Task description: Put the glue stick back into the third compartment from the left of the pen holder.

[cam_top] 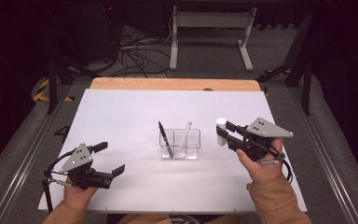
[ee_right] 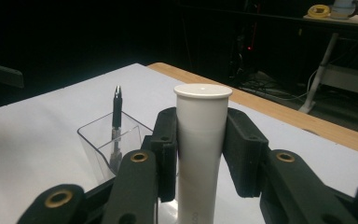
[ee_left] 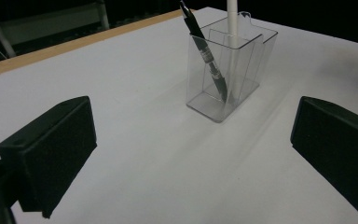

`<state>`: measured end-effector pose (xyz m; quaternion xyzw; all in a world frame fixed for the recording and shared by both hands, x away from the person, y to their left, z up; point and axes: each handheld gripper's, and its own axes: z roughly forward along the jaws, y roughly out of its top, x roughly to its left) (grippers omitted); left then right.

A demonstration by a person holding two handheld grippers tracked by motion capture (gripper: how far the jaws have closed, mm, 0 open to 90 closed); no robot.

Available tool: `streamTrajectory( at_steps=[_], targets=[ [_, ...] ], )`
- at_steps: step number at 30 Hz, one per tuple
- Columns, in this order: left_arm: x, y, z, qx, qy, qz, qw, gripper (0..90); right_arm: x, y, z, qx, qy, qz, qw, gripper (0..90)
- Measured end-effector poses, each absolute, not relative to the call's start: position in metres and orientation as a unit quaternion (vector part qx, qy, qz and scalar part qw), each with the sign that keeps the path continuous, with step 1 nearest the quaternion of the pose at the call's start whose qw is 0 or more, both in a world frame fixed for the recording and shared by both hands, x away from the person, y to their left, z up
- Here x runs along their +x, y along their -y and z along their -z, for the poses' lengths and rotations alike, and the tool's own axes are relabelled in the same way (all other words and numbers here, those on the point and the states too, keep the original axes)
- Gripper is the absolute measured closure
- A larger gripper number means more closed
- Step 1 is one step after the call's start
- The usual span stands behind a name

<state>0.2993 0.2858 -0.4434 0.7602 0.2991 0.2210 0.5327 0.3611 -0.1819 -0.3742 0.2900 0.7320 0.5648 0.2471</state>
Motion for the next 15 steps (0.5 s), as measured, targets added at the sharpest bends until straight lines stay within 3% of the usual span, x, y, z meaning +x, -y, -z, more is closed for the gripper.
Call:
streamTrajectory(
  at_steps=[15],
  targets=[
    [0.299, -0.285, 0.444, 0.760, -0.299, -0.220, 0.534, 1.0, 0.368, 0.169, 0.381, 0.267, -0.718, -0.595, 0.243, 67.2]
  ],
)
